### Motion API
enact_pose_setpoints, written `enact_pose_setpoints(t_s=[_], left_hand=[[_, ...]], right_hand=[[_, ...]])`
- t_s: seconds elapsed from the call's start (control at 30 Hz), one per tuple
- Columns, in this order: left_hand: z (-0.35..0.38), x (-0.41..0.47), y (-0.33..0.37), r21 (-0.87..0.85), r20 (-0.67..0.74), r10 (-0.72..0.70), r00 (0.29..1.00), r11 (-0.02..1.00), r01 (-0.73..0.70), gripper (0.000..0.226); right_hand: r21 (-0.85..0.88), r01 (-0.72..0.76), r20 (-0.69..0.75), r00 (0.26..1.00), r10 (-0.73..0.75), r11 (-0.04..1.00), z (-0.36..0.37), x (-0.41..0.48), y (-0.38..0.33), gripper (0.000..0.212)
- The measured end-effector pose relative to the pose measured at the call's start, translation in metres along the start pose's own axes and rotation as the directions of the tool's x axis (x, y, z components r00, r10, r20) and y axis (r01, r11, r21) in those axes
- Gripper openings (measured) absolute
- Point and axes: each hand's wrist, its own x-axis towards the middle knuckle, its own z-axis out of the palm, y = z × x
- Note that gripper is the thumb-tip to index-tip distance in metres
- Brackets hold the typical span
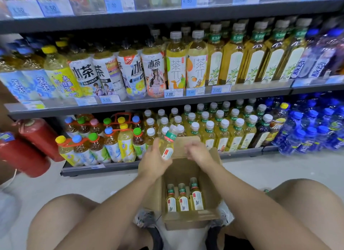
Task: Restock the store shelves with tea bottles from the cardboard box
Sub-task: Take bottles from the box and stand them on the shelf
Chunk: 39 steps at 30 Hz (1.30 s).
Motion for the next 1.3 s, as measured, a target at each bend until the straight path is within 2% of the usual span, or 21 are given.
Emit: enact_pose_setpoints(t_s=[0.07, 0.17, 0.27, 0.33, 0.57, 0.73, 0.83, 0.9, 1.03, 1.1, 1.2, 1.3], left_hand=[[0.010, -0.002, -0.016, 0.090, 0.020, -0.011, 1.000, 0.996, 0.009, 0.092], [0.028, -0.002, -0.037, 0.198, 0.043, -0.010, 0.999, 0.980, 0.001, 0.096], [0.043, 0.001, -0.050, 0.292, 0.059, -0.010, 0.998, 0.956, -0.008, 0.099], [0.050, 0.004, -0.057, 0.343, 0.066, 0.002, 0.998, 0.939, -0.025, 0.097], [0.052, 0.017, -0.064, 0.342, 0.081, -0.007, 0.997, 0.940, -0.021, 0.089], [0.054, 0.019, -0.063, 0.391, 0.100, 0.050, 0.994, 0.917, -0.085, 0.088], [0.055, 0.023, -0.061, 0.396, 0.107, 0.052, 0.993, 0.914, -0.091, 0.086], [0.056, 0.026, -0.060, 0.415, 0.107, 0.059, 0.993, 0.904, -0.098, 0.086], [0.057, 0.026, -0.058, 0.455, 0.114, 0.086, 0.990, 0.881, -0.129, 0.086], [0.056, 0.027, -0.058, 0.459, 0.125, 0.078, 0.989, 0.879, -0.127, 0.087], [0.052, 0.029, -0.054, 0.432, 0.165, 0.040, 0.986, 0.895, -0.108, 0.089], [0.044, 0.027, -0.046, 0.344, 0.173, 0.020, 0.985, 0.935, -0.079, 0.089]], right_hand=[[-0.305, -0.063, -0.043, 0.998, 0.053, 0.950, 0.012, 0.008, 0.035, 0.021], [-0.587, -0.158, 0.066, 0.968, 0.242, 0.794, 0.035, 0.012, 0.086, 0.028], [-0.756, -0.156, 0.118, 0.922, 0.368, 0.635, 0.061, 0.018, 0.125, 0.038], [-0.818, -0.106, 0.136, 0.920, 0.369, 0.565, 0.072, 0.025, 0.143, 0.045], [-0.778, -0.280, -0.009, 0.900, 0.435, 0.562, 0.090, 0.080, 0.196, 0.056], [-0.696, -0.388, -0.165, 0.906, 0.391, 0.605, 0.094, 0.112, 0.222, 0.041], [-0.695, -0.408, -0.223, 0.905, 0.362, 0.592, 0.099, 0.115, 0.229, 0.030], [-0.686, -0.433, -0.242, 0.893, 0.379, 0.584, 0.103, 0.114, 0.231, 0.035], [-0.618, -0.529, -0.228, 0.828, 0.512, 0.581, 0.103, 0.123, 0.235, 0.056], [-0.607, -0.517, -0.197, 0.833, 0.516, 0.603, 0.099, 0.121, 0.226, 0.050], [-0.610, -0.454, -0.168, 0.875, 0.454, 0.649, 0.090, 0.105, 0.200, 0.027], [-0.601, -0.336, -0.100, 0.932, 0.350, 0.725, 0.075, 0.086, 0.175, 0.027]])
